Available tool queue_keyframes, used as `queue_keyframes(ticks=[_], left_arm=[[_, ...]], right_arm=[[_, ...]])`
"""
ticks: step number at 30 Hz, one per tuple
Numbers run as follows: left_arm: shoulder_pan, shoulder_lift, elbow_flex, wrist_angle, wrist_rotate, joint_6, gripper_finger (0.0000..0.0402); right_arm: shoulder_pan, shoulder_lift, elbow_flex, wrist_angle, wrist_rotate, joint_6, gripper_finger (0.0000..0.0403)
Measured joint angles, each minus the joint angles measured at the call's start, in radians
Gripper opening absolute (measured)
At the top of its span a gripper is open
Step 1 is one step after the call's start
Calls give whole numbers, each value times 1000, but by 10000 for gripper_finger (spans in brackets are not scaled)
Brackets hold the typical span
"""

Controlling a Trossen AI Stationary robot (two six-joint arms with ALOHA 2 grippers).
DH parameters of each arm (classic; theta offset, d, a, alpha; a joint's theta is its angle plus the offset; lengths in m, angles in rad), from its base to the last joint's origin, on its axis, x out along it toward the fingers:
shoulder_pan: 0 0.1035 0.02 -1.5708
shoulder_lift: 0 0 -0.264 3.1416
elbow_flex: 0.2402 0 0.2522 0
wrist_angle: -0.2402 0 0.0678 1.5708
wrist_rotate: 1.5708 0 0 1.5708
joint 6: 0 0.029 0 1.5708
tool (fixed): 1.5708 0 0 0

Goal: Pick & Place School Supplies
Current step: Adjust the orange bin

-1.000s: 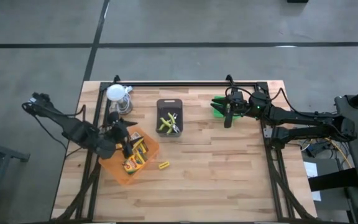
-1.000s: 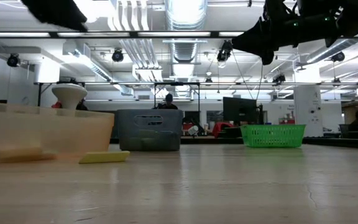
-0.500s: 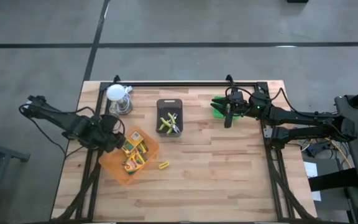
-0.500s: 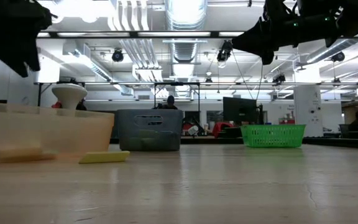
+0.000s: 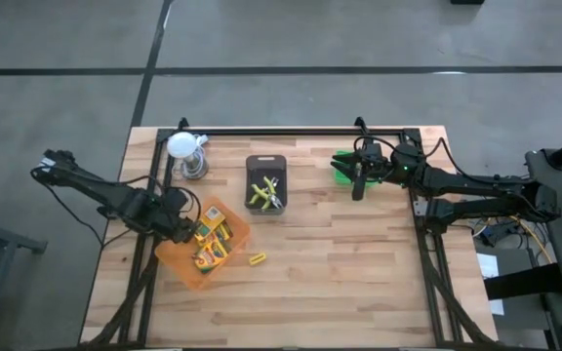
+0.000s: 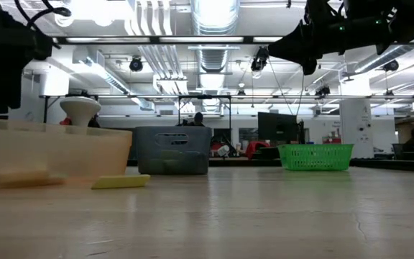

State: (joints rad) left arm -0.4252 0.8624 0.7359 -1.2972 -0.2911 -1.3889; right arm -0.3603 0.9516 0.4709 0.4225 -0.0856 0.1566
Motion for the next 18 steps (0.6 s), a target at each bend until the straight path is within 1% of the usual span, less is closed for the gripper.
queue_keyframes(ticks=[3, 6, 7, 10, 13, 18], left_arm=[[10, 0, -22, 38, 8, 0, 291], [57, 3, -20, 55, 44, 5, 291], [79, 4, -15, 58, 58, 32, 291], [163, 5, 1, 60, 81, 186, 291], [281, 5, 16, 80, 110, 332, 291], [499, 15, 18, 138, 211, 598, 291]], right_arm=[[0, 0, 0, 0, 0, 0, 89], [0, 0, 0, 0, 0, 0, 93], [0, 0, 0, 0, 0, 0, 93], [0, 0, 0, 0, 0, 0, 91], [0, 0, 0, 0, 0, 0, 86], [0, 0, 0, 0, 0, 0, 78]])
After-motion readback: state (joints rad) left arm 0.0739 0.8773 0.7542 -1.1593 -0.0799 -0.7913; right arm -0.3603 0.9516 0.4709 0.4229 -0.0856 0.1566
